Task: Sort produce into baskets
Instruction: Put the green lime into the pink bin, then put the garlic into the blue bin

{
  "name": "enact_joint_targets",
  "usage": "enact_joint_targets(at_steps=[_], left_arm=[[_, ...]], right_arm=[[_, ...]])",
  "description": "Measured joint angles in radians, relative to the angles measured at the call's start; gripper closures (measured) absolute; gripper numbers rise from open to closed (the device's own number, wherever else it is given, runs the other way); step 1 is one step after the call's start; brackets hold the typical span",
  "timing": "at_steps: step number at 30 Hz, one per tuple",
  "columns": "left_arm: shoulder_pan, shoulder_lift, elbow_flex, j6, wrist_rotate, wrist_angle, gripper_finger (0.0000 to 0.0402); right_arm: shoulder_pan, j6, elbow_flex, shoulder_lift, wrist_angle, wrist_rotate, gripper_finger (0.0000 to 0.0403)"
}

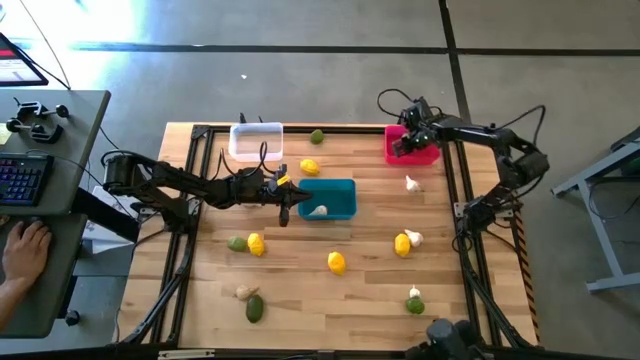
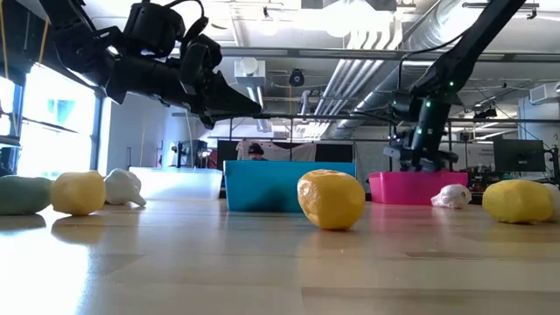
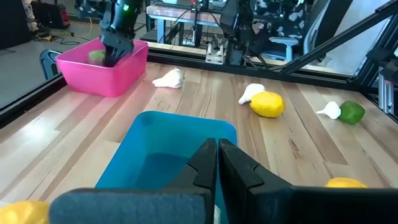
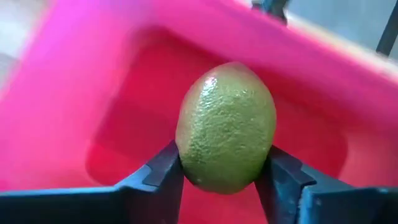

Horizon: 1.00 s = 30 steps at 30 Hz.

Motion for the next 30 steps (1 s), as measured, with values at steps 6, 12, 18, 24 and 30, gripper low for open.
enact_joint_targets(at_steps=[6, 12, 18, 24, 30], left_arm=[[0.000, -0.001, 0.002, 0.002, 0.025, -0.032, 0.0399], [0.002, -0.087, 0.059, 0.045, 0.049, -0.303, 0.0399], [0.002, -0.237, 0.147, 0.097, 0.050, -0.666, 0.0399], [0.002, -0.321, 0.271, 0.108, 0.050, -1.030, 0.0400], [0.002, -0.327, 0.353, 0.108, 0.049, -1.219, 0.0401]], right_arm=[[0.029, -0.049, 0.046, -0.055, -0.045, 0.023, 0.0164], [0.060, -0.099, 0.076, -0.187, -0.081, 0.030, 0.0173], [0.133, -0.121, -0.025, -0.366, 0.004, 0.037, 0.0294], [0.253, -0.104, -0.210, -0.525, 0.173, 0.030, 0.0389], [0.402, -0.024, -0.370, -0.662, 0.330, 0.050, 0.0387]])
